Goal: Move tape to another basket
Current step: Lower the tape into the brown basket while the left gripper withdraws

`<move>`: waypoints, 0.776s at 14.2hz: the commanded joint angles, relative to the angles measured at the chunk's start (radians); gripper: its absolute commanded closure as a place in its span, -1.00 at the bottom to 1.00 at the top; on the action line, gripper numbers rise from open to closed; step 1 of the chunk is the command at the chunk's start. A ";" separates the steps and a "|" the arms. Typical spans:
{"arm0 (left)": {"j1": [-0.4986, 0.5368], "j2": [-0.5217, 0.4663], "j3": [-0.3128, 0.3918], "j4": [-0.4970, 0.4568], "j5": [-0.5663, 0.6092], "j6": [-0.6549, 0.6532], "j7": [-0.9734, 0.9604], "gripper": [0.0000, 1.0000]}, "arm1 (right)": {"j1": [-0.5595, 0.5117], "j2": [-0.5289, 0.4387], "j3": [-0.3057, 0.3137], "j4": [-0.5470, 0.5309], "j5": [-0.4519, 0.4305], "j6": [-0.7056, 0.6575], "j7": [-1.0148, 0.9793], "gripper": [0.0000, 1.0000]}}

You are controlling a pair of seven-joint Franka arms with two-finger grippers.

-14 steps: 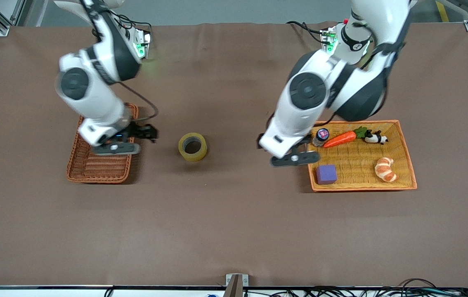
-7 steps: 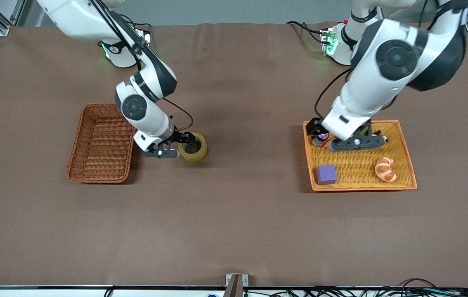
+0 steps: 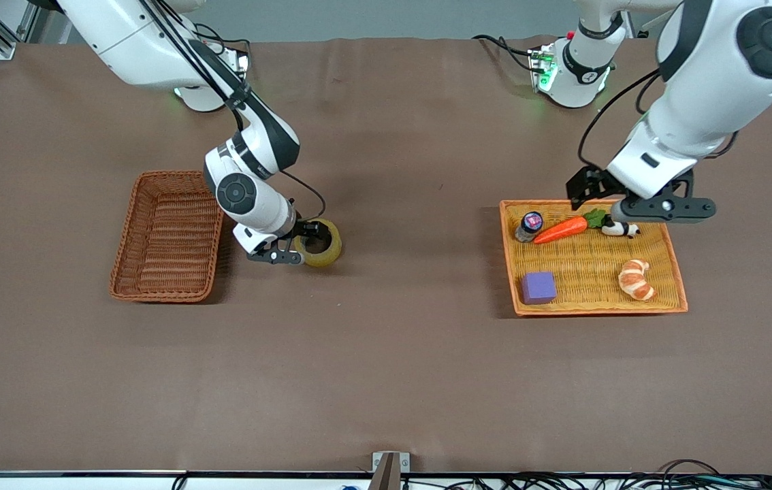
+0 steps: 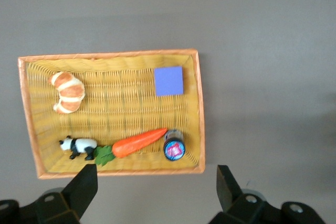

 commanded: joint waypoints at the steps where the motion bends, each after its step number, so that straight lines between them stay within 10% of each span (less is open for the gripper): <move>1: 0.042 -0.011 0.000 0.061 -0.016 -0.055 0.036 -1.00 | -0.012 0.044 -0.003 0.029 -0.031 -0.004 0.040 -0.31; 3: 0.070 -0.014 -0.001 0.080 -0.030 -0.055 0.086 -1.00 | -0.012 0.058 -0.008 0.044 -0.039 -0.001 0.049 -0.04; 5: 0.092 -0.034 0.000 0.076 -0.031 -0.054 0.114 -1.00 | -0.011 0.079 -0.012 0.057 -0.045 -0.001 0.056 0.78; 11: 0.162 -0.071 -0.001 0.037 -0.036 -0.061 0.097 -1.00 | -0.073 -0.031 -0.009 0.124 -0.047 -0.209 0.073 0.99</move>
